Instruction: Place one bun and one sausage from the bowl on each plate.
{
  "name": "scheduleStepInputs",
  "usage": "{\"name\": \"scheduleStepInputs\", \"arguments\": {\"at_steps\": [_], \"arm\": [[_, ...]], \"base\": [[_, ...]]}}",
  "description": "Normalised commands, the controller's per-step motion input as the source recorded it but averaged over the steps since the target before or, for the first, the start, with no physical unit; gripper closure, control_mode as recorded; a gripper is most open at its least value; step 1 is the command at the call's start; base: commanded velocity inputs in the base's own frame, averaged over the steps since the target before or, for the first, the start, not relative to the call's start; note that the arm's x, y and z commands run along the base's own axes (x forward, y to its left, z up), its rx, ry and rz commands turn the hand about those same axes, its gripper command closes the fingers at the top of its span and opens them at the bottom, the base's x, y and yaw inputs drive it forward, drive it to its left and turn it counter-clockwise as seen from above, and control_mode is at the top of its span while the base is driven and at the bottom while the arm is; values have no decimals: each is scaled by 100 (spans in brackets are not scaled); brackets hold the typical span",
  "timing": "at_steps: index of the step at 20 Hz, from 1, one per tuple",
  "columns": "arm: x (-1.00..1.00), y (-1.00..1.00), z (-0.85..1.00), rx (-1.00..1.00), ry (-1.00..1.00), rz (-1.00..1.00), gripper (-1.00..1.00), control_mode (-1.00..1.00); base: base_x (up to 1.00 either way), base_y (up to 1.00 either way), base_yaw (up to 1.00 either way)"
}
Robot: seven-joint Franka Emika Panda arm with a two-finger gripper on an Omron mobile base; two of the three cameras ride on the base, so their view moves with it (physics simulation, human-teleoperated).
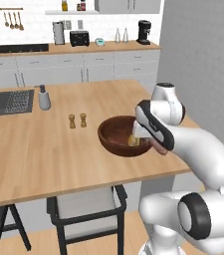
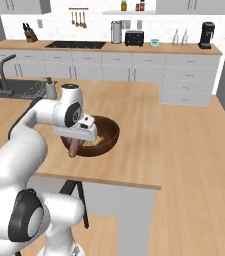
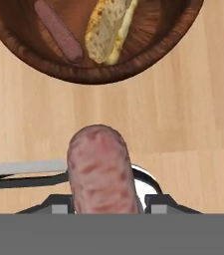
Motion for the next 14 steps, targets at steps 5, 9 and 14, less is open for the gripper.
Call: {"name": "scheduleStepInputs", "arguments": {"at_steps": [5,9,14], "arm": [[-52,0,9,0,0,2,100,-100],[-24,0,3,0,0,0,100,100],[0,0,0,0,0,0,100,100]], "base": [[0,0,0],[-31,0,0],[-71,67,0]]}}
